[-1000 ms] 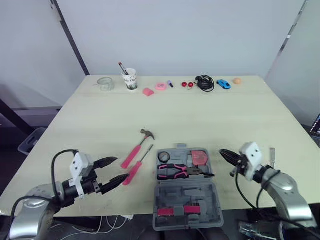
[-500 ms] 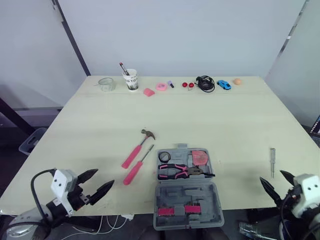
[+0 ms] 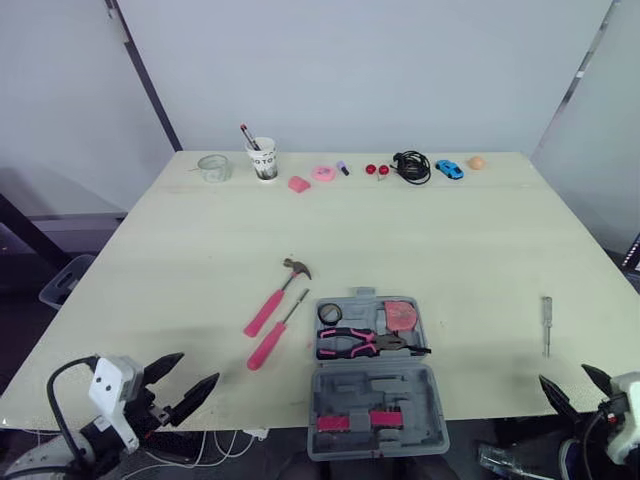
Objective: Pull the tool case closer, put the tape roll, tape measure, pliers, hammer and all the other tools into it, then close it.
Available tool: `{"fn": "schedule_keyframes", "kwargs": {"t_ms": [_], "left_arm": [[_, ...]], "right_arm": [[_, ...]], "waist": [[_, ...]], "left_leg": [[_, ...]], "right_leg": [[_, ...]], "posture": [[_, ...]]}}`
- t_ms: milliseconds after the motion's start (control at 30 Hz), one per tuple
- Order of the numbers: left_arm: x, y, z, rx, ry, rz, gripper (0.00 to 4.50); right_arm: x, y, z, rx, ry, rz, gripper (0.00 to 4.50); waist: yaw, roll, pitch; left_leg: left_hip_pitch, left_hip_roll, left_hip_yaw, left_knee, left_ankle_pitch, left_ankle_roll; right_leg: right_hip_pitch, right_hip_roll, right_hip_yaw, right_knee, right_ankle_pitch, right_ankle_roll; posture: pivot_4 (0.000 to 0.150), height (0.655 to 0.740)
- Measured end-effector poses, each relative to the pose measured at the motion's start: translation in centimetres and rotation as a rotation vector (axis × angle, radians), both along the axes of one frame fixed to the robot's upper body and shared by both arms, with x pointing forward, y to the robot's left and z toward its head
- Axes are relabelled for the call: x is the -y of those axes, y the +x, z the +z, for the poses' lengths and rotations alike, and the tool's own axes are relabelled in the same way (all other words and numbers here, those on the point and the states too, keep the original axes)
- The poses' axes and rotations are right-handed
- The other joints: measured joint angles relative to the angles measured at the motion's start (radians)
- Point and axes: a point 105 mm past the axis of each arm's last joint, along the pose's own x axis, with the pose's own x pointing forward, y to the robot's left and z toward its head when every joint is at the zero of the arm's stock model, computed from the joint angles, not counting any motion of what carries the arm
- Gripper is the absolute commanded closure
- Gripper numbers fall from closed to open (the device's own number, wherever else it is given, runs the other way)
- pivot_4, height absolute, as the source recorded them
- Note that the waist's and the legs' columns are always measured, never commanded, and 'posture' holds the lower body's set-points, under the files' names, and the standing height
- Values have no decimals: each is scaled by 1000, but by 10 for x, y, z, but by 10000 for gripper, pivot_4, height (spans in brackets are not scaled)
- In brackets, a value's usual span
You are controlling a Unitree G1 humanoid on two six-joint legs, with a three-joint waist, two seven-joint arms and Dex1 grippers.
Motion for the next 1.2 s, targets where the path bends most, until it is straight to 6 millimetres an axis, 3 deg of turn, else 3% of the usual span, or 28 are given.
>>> {"fn": "schedule_keyframes", "kwargs": {"t_ms": [233, 500, 600, 633, 733, 900, 933, 967, 1033, 1200], "left_arm": [[29, 14, 13, 3, 28, -233, 0], [62, 30, 9, -29, 117, -504, 0], [72, 38, 9, -36, 139, -594, 0], [74, 40, 9, -45, 138, -617, 0], [78, 42, 3, -77, 145, -677, 6720], [89, 47, -5, -135, 155, -753, 29543], [92, 49, -6, -148, 150, -765, 32783], [95, 51, -8, -159, 148, -777, 39099], [101, 56, -12, -174, 159, -796, 44123], [118, 68, -26, -212, 197, -843, 44123]], "right_arm": [[-32, 25, 13, -4, 1, 273, 1134], [-72, 54, 14, -37, -40, 523, 1134], [-89, 63, 14, -46, -80, 626, 7241], [-92, 64, 13, -58, -93, 655, 13253], [-98, 66, 4, -104, -122, 708, 24376], [-99, 65, -13, -175, -177, 757, 45000], [-99, 66, -15, -185, -194, 771, 45000], [-101, 66, -16, -188, -204, 786, 45000], [-103, 68, -16, -190, -215, 802, 45000], [-113, 69, -21, -205, -242, 854, 45000]], "waist": [[2, 0, 1], [5, 0, 2], [6, 0, 2], [7, 0, 2], [8, 0, 2], [9, -1, 3], [9, -1, 3], [9, -2, 3], [10, -2, 3], [15, -3, 3]], "left_leg": [[0, 0, 0, 0, 2, 4], [0, -2, 0, 1, 2, 4], [0, -4, 1, 1, 2, 4], [-1, -4, 1, 0, 2, 4], [-1, -4, 3, 0, 2, 4], [-1, -5, 4, 0, 2, 4], [-1, -5, 4, 1, 2, 4], [-1, -5, 4, 1, 2, 4], [-1, -5, 5, 2, 3, 4], [-1, -5, 5, 3, 3, 4]], "right_leg": [[0, 6, -1, 0, 2, -4], [1, 7, 0, 0, 3, -4], [1, 8, 0, 0, 3, -4], [2, 8, 0, 0, 3, -4], [2, 9, 0, -1, 3, -4], [2, 9, -1, -1, 3, -4], [2, 9, -1, 0, 3, -4], [2, 9, -1, 0, 3, -4], [3, 9, -1, 0, 3, -4], [3, 11, 0, 1, 3, -4]], "posture": [[1500, 7400], [1500, 7400], [1500, 7400], [1500, 7400], [1500, 7400], [1500, 7400], [1500, 7400], [1500, 7400], [1500, 7400], [1500, 7400]]}}
